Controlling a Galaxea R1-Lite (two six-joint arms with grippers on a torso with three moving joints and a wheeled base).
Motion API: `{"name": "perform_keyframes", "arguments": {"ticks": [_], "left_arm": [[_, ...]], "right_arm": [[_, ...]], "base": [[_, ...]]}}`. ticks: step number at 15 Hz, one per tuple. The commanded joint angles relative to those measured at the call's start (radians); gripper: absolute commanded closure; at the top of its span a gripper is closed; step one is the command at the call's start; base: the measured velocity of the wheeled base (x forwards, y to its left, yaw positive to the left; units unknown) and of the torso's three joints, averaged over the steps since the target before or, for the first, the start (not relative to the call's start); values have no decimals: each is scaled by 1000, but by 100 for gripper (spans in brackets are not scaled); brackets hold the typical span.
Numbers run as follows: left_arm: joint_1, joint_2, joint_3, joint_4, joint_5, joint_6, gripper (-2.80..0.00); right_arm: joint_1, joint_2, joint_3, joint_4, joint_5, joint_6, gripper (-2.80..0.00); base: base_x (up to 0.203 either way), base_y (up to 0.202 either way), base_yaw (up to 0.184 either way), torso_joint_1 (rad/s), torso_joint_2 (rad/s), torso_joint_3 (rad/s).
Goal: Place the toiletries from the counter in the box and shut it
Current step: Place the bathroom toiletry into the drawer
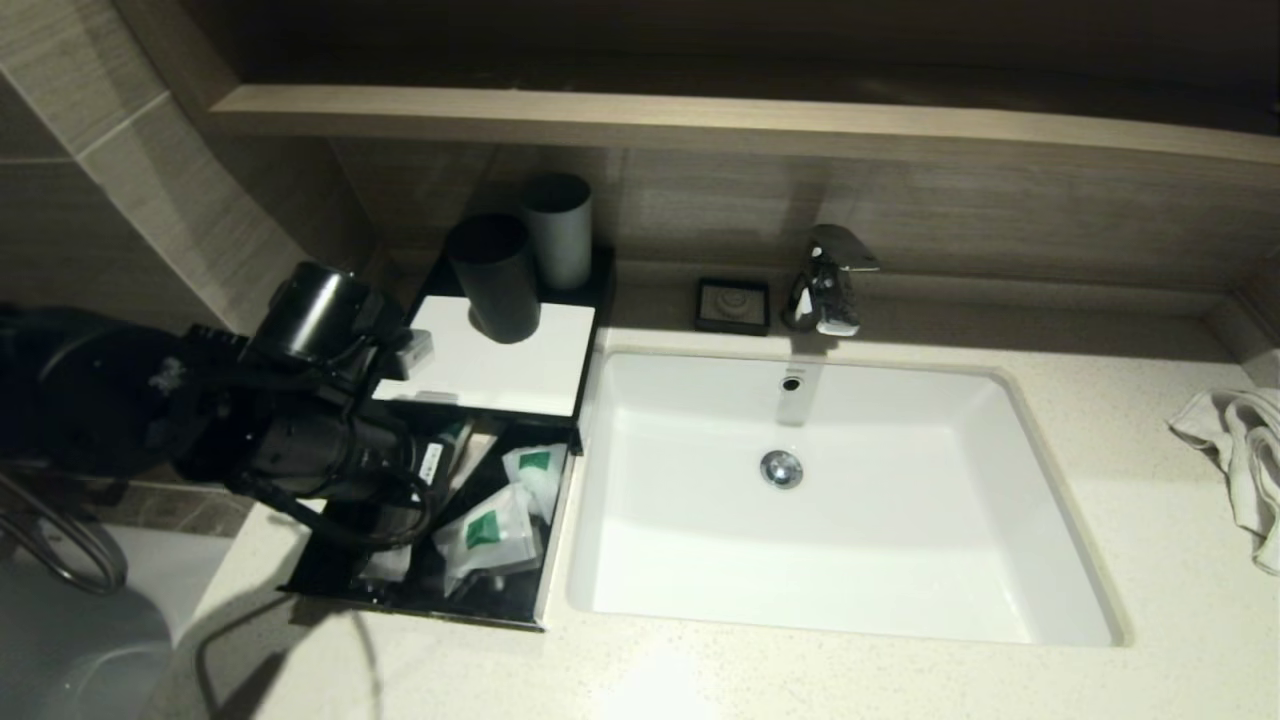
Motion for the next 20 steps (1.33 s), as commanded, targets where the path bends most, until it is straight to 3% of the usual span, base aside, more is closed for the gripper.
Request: {"name": "perform_keyframes", "arguments": {"ticks": [1, 9, 17, 18, 20], "left_arm": [[0, 27, -3, -14, 1, -3, 0], [0, 63, -2, -134, 1, -86, 0], [-1, 54, 18, -172, 3, -102, 0], [-1, 52, 18, -172, 10, -101, -280], [-1, 46, 16, -174, 24, -102, -280]], "right_arm": [[0, 2, 0, 0, 0, 0, 0], [0, 2, 0, 0, 0, 0, 0], [0, 2, 0, 0, 0, 0, 0], [0, 2, 0, 0, 0, 0, 0], [0, 2, 0, -1, 0, 0, 0]], "base": [[0, 0, 0, 0, 0, 0], [0, 0, 0, 0, 0, 0], [0, 0, 0, 0, 0, 0], [0, 0, 0, 0, 0, 0], [0, 0, 0, 0, 0, 0]]}}
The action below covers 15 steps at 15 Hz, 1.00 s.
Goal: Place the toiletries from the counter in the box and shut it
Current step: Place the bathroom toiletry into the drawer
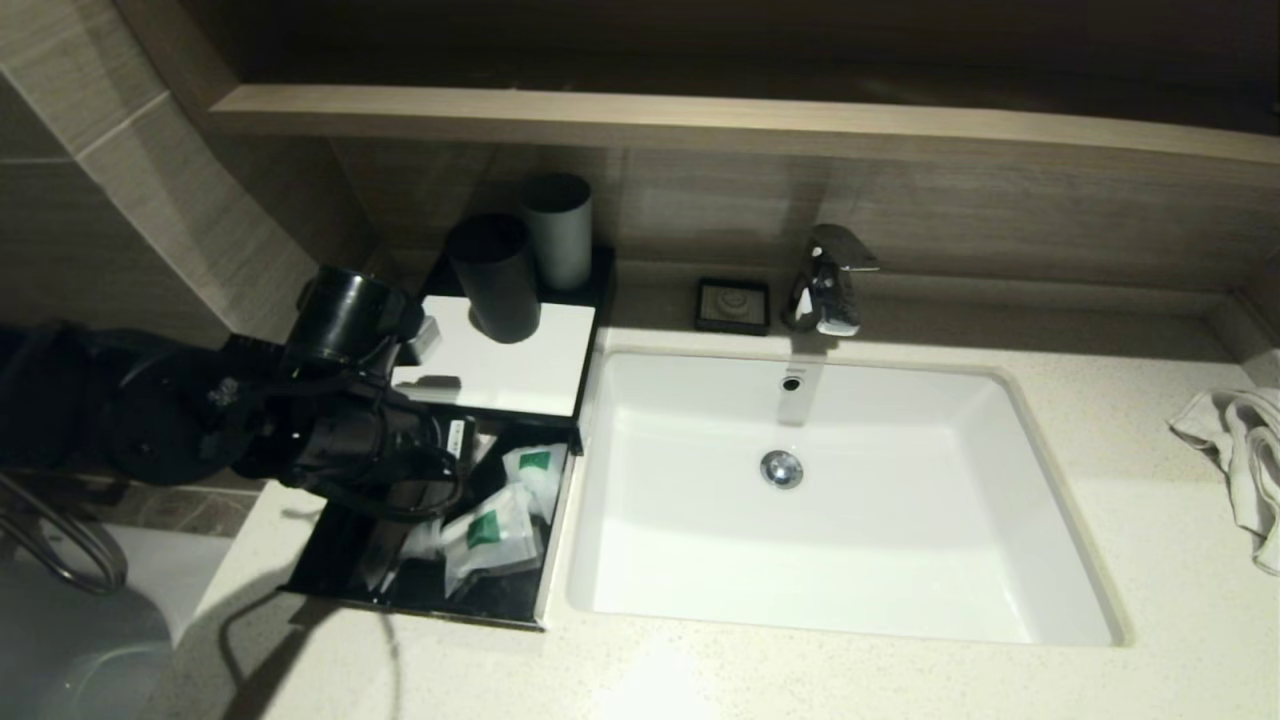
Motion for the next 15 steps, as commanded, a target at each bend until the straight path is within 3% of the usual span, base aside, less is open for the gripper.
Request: {"name": "perform_keyframes", "arguments": {"ticks": [1, 10, 11, 15], "left_arm": [[0, -15, 2, -8, 12, -1, -280], [0, -124, 60, -10, 25, -14, -280], [-1, -140, 68, -9, 50, -12, 0], [-1, -208, 97, 0, 72, -9, 0]], "right_arm": [[0, 2, 0, 0, 0, 0, 0], [0, 2, 0, 1, 0, 0, 0], [0, 2, 0, 0, 0, 0, 0], [0, 2, 0, 1, 0, 0, 0]], "base": [[0, 0, 0, 0, 0, 0], [0, 0, 0, 0, 0, 0], [0, 0, 0, 0, 0, 0], [0, 0, 0, 0, 0, 0]]}}
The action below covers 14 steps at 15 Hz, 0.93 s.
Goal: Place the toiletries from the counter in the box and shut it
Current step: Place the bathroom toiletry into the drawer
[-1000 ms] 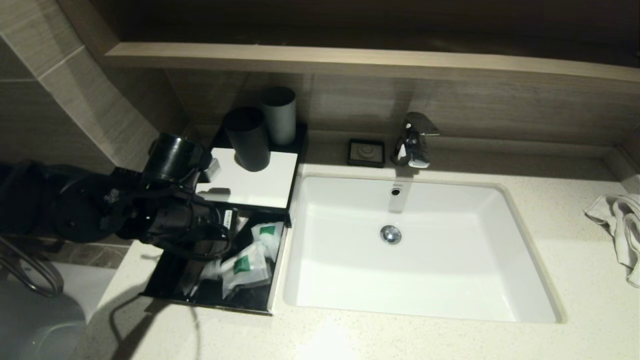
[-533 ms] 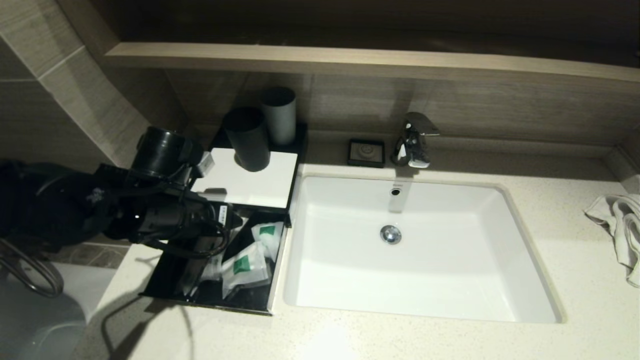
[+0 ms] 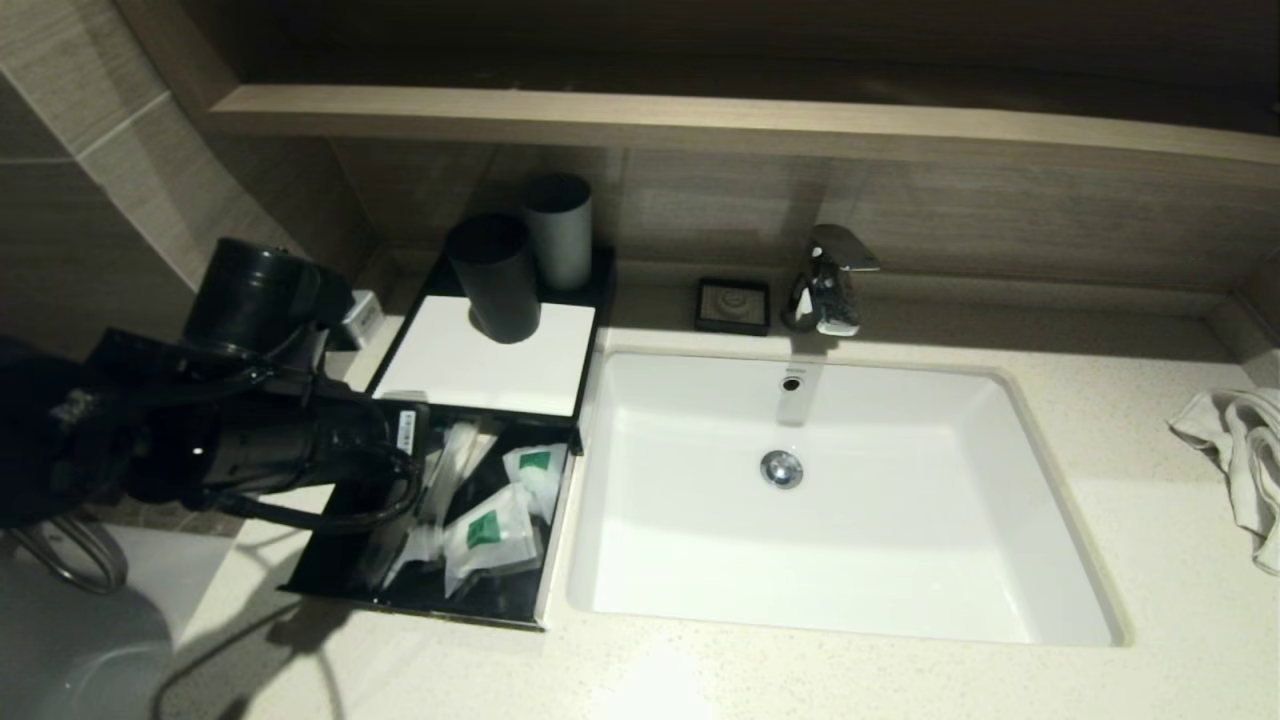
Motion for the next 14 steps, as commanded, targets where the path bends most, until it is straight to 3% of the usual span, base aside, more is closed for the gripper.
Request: {"name": "perform_keyframes", "arguments": {"ticks": [1, 14], "left_arm": [[1, -60, 24, 1, 2, 0, 0], [6, -240, 166, 4, 3, 19, 0]], "right_arm": [[0, 2, 0, 0, 0, 0, 0], [0, 2, 0, 0, 0, 0, 0]], "base": [[0, 0, 0, 0, 0, 0], [0, 0, 0, 0, 0, 0]]}}
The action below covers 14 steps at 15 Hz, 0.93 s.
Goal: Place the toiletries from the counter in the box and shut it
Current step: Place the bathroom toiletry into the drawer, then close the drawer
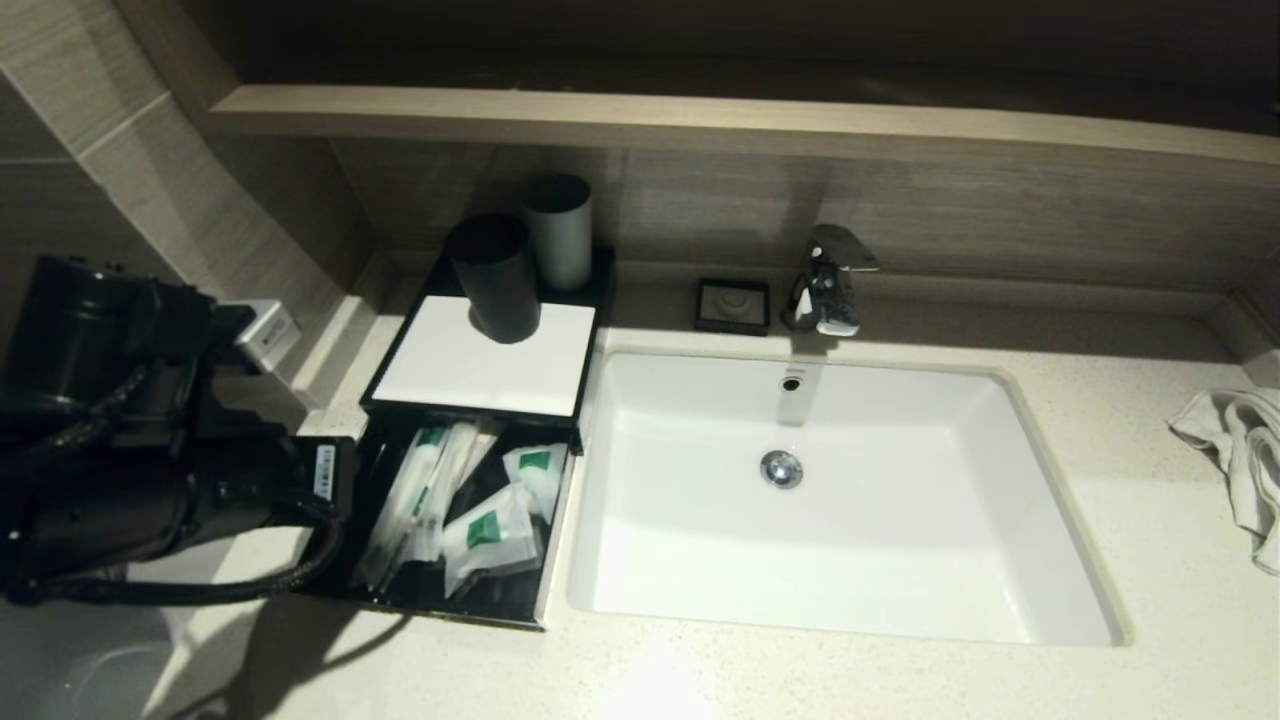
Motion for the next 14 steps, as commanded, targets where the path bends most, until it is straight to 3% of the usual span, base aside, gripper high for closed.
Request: {"name": "perform_keyframes", "arguments": {"ticks": [1, 14], "left_arm": [[1, -44, 31, 1, 1, 13, 0], [-4, -160, 296, 0, -5, 27, 0]], "right_arm": [[0, 2, 0, 0, 0, 0, 0], [0, 1, 0, 0, 0, 0, 0]], "base": [[0, 0, 0, 0, 0, 0], [0, 0, 0, 0, 0, 0]]}}
